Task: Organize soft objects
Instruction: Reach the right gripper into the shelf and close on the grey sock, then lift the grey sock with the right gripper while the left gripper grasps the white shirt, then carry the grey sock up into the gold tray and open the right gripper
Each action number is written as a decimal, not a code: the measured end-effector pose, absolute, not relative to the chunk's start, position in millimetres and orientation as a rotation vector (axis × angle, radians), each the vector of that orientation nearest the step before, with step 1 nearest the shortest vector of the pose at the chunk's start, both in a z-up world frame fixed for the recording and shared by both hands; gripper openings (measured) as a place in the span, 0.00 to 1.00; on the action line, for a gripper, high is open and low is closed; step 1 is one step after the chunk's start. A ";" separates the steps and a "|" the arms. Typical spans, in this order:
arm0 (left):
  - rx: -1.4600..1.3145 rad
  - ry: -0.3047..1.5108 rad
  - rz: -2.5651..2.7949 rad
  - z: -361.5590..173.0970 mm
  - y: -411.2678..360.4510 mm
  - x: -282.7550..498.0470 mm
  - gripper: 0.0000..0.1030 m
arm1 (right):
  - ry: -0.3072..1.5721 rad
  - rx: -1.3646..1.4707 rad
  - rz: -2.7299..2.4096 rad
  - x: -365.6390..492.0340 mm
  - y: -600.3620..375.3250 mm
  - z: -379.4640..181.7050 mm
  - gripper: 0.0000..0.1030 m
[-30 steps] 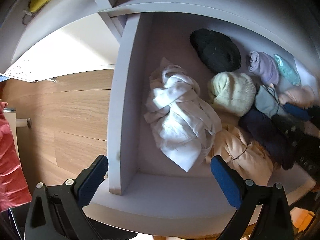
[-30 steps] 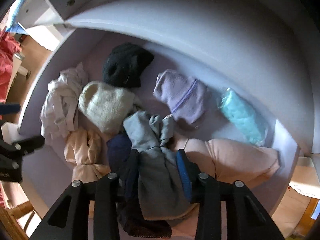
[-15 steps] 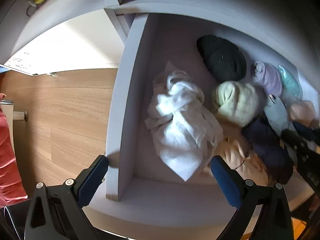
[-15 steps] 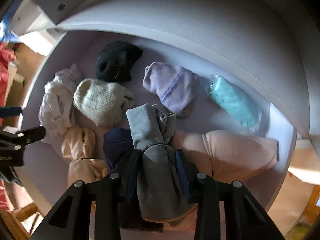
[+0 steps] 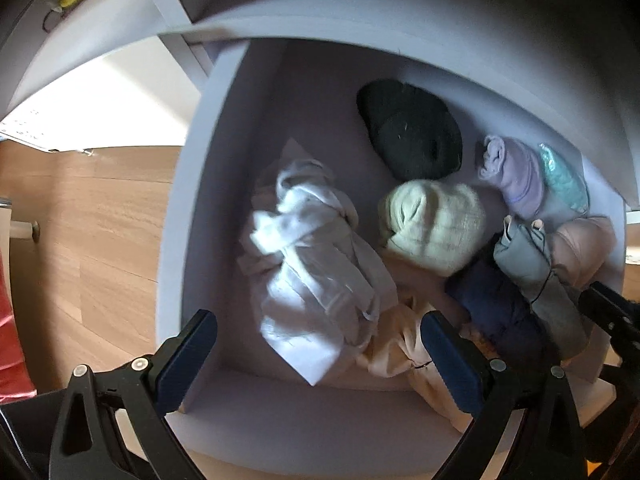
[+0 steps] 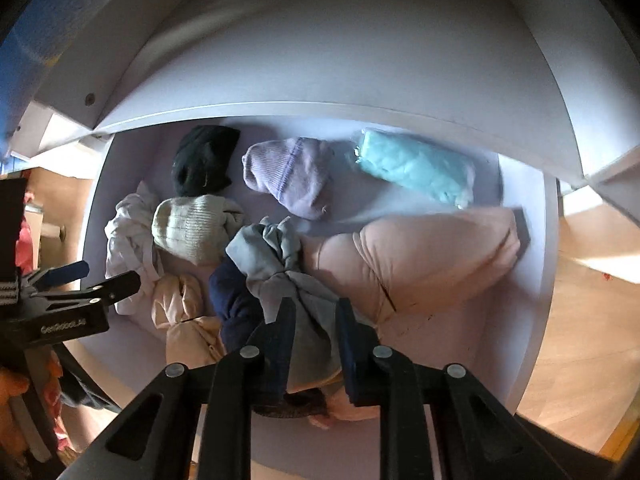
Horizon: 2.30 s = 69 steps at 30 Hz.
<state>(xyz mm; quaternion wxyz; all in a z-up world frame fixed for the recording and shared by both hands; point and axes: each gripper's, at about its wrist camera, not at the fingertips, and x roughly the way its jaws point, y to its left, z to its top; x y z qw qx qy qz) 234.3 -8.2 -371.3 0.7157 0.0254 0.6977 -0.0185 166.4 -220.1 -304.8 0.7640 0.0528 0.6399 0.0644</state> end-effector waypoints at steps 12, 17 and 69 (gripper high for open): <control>-0.073 1.597 -0.041 -383.6 -5.8 227.5 0.99 | 1.429 -0.211 0.204 178.9 -167.7 -361.6 0.32; -0.195 1.626 -0.025 -397.5 0.9 226.7 0.99 | 1.431 -0.091 0.189 186.6 -180.9 -354.8 0.28; -0.204 1.579 -0.102 -412.1 12.0 235.2 0.33 | 0.975 0.734 0.147 185.6 -279.6 -18.6 0.27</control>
